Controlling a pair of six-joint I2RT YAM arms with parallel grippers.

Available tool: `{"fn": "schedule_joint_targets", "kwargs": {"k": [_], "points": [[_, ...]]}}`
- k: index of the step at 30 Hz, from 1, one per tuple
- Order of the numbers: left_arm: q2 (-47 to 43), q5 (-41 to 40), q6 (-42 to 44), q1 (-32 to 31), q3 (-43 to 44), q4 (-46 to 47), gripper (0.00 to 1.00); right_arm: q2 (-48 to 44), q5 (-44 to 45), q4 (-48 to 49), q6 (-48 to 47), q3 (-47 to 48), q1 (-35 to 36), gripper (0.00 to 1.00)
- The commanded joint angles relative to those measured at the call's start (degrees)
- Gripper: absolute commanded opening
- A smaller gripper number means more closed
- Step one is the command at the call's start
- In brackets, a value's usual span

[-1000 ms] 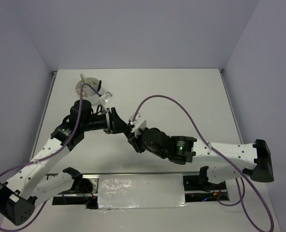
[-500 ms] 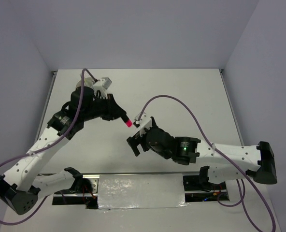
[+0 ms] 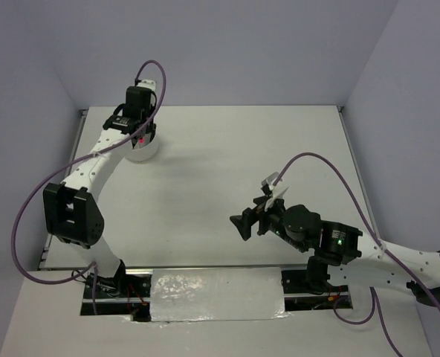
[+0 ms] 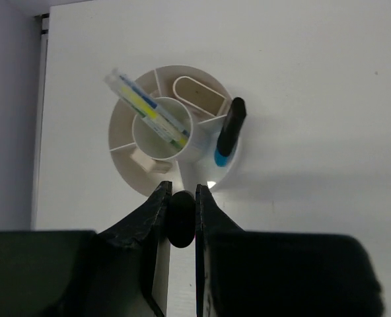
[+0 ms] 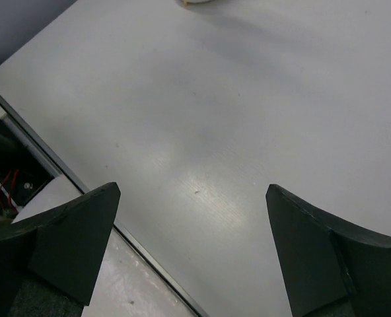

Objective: Sort the stationery into containers
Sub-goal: Place the stationery in the storage box.

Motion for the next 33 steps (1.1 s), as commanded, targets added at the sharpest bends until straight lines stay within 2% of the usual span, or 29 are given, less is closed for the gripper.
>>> {"fn": "schedule_joint_targets", "kwargs": {"k": [1,3,7,18,23,25,28,33], "points": [[-0.87,0.9,3.6,0.66,0.66,7.97,0.0,-3.11,0.0,-4.45,0.63,-1.46,0.06,1.0],[0.62,2.21,6.92,0.66,-0.65,11.65,0.0,-4.09,0.26,-5.07,0.71,-1.9,0.15,1.0],[3.08,-0.23,10.81,0.75,-0.49,14.22,0.0,-4.45,-1.32,-5.69,1.41,-1.29,0.23,1.0],[4.76,-0.59,10.11,0.83,-3.2,16.51,0.0,-0.49,-1.76,-4.99,-0.16,-0.41,0.15,1.0],[6.07,1.69,8.62,1.27,-4.35,16.78,0.0,0.39,-2.28,-4.37,-0.69,0.29,0.15,1.0],[7.04,1.7,8.45,1.27,-4.18,16.51,0.02,0.74,-2.46,-4.54,-0.87,0.55,0.06,1.0],[7.92,0.9,8.71,1.36,-4.52,17.04,0.11,0.74,-2.98,-4.72,-0.96,0.82,0.06,1.0],[8.71,1.78,8.01,2.41,-4.26,17.3,0.14,-0.31,-3.87,-5.07,-1.31,0.82,0.23,1.0]]}}
